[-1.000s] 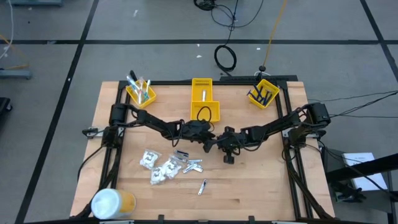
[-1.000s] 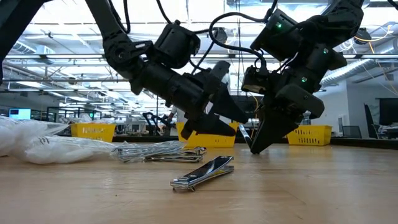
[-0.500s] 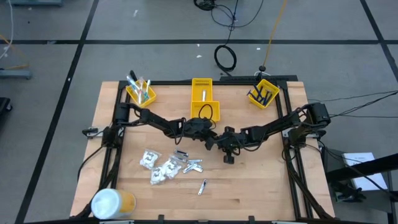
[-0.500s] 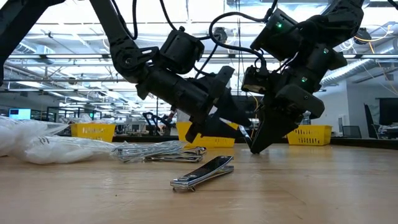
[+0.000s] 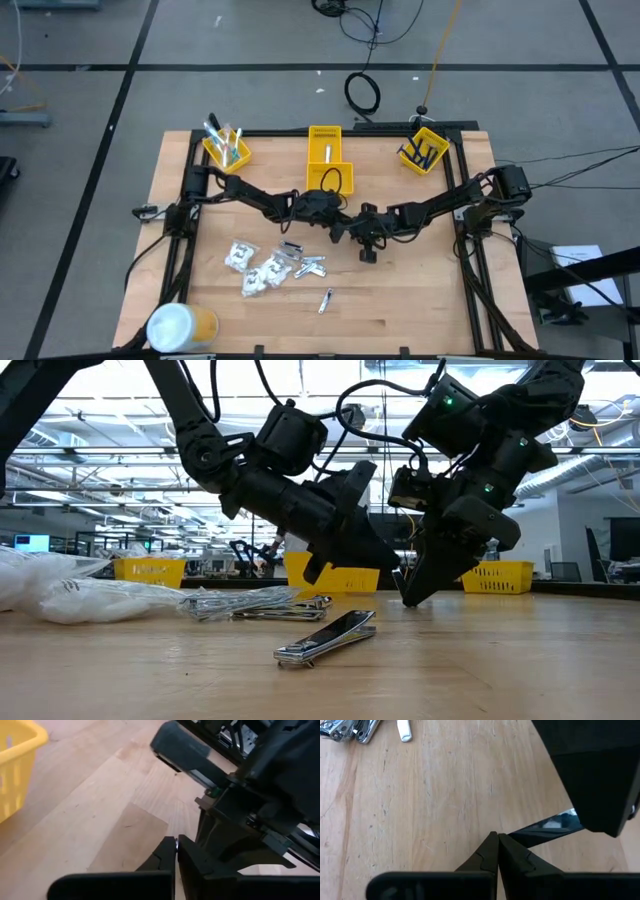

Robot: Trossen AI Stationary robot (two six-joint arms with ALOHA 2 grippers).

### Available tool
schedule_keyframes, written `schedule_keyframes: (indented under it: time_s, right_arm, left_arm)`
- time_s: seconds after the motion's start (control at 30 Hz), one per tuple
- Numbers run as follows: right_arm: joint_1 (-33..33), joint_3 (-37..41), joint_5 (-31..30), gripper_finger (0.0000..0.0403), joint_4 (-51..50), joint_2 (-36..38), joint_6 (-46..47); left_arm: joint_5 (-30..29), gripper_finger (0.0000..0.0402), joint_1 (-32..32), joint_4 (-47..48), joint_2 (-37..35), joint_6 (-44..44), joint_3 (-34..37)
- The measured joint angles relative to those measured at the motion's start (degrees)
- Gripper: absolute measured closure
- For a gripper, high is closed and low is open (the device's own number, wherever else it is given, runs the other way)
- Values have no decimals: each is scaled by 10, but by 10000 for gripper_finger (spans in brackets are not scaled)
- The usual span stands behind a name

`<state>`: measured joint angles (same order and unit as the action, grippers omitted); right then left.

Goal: Pick & Place Travel size toiletries
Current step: Put the nail cutter into the top middle yellow bin

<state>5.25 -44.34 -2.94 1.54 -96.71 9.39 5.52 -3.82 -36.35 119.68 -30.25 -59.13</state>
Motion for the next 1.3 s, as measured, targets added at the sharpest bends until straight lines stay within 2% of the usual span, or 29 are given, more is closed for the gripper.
schedule_keyframes:
  time_s: [0.4,0.5,0.63,0.77,0.93,1.0,1.1,1.2,1.3]
  right_arm:
    - [5,0,2,395,5,8,3]
    - [18,2,3,367,5,32,2]
    - [38,2,2,310,23,84,4]
    - [53,1,2,257,34,146,4]
    - [61,0,0,228,38,223,4]
    - [61,0,-4,228,39,247,-7]
    - [61,0,-41,235,39,271,-32]
    - [61,0,-85,244,40,284,-52]
    - [59,0,-109,252,39,286,-64]
  left_arm:
    - [6,401,1,0,0,5,0]
    - [6,401,2,0,0,6,0]
    - [8,401,6,0,0,9,0]
    - [34,401,12,2,-12,12,0]
    - [37,401,30,31,-70,47,0]
    - [21,401,37,65,-99,73,0]
    - [-24,401,41,147,-161,125,1]
    - [-122,401,30,238,-232,188,0]
    - [-204,401,-1,290,-286,239,0]
